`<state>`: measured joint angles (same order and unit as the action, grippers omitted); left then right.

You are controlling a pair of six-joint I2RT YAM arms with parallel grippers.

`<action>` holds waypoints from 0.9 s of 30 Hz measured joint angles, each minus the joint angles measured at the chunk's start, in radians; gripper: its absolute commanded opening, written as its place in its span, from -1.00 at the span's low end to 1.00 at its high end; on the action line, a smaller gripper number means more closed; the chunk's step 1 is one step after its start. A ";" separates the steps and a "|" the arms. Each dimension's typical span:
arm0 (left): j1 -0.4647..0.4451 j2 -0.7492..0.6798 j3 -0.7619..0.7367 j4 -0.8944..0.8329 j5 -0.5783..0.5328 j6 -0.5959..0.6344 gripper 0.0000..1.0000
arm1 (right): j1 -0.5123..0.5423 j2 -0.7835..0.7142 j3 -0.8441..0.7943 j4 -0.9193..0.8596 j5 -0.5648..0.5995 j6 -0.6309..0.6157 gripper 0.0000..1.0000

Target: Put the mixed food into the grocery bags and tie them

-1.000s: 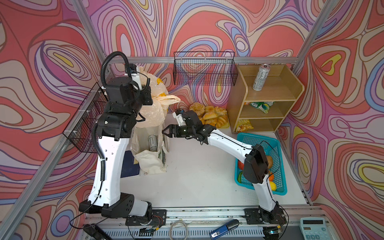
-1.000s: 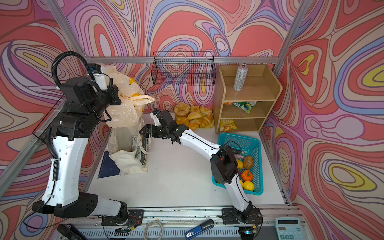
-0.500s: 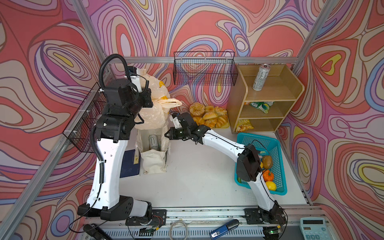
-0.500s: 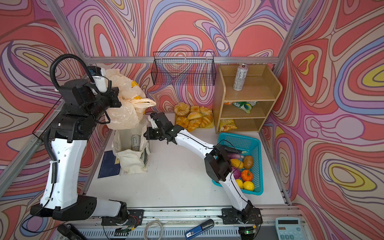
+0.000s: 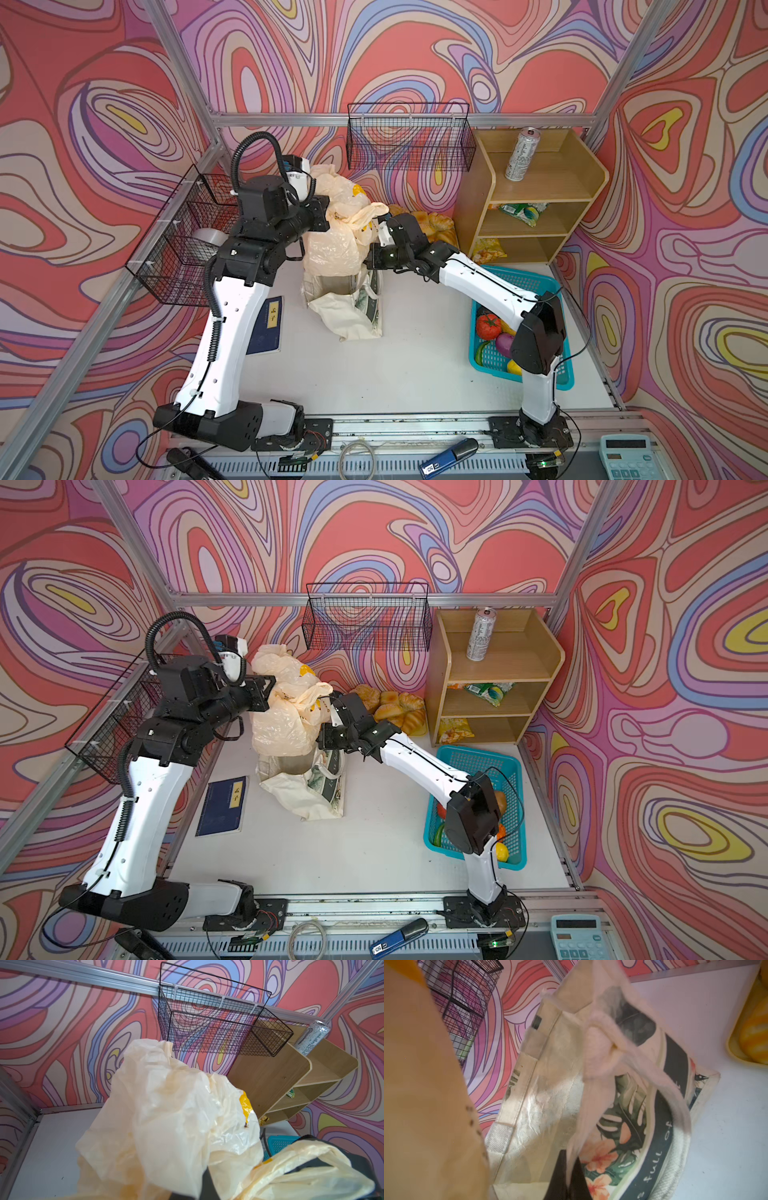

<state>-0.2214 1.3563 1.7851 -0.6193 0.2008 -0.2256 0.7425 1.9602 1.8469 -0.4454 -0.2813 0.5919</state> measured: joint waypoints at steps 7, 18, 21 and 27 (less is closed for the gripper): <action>-0.105 0.011 -0.111 -0.010 -0.096 0.046 -1.00 | -0.036 -0.094 -0.156 0.051 0.013 0.005 -1.00; -0.276 0.321 -0.160 -0.086 -0.272 0.185 -1.00 | -0.075 -0.199 -0.323 0.084 0.050 0.019 -1.00; -0.294 0.412 -0.165 -0.109 -0.305 0.204 -1.00 | -0.085 -0.207 -0.348 0.073 0.071 0.019 -1.00; -0.296 0.496 -0.251 -0.110 -0.326 0.201 -1.00 | -0.087 -0.231 -0.363 0.071 0.084 0.019 -1.00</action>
<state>-0.5175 1.8523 1.5341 -0.7292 -0.1253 -0.0242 0.6559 1.7294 1.4841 -0.3740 -0.1974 0.6113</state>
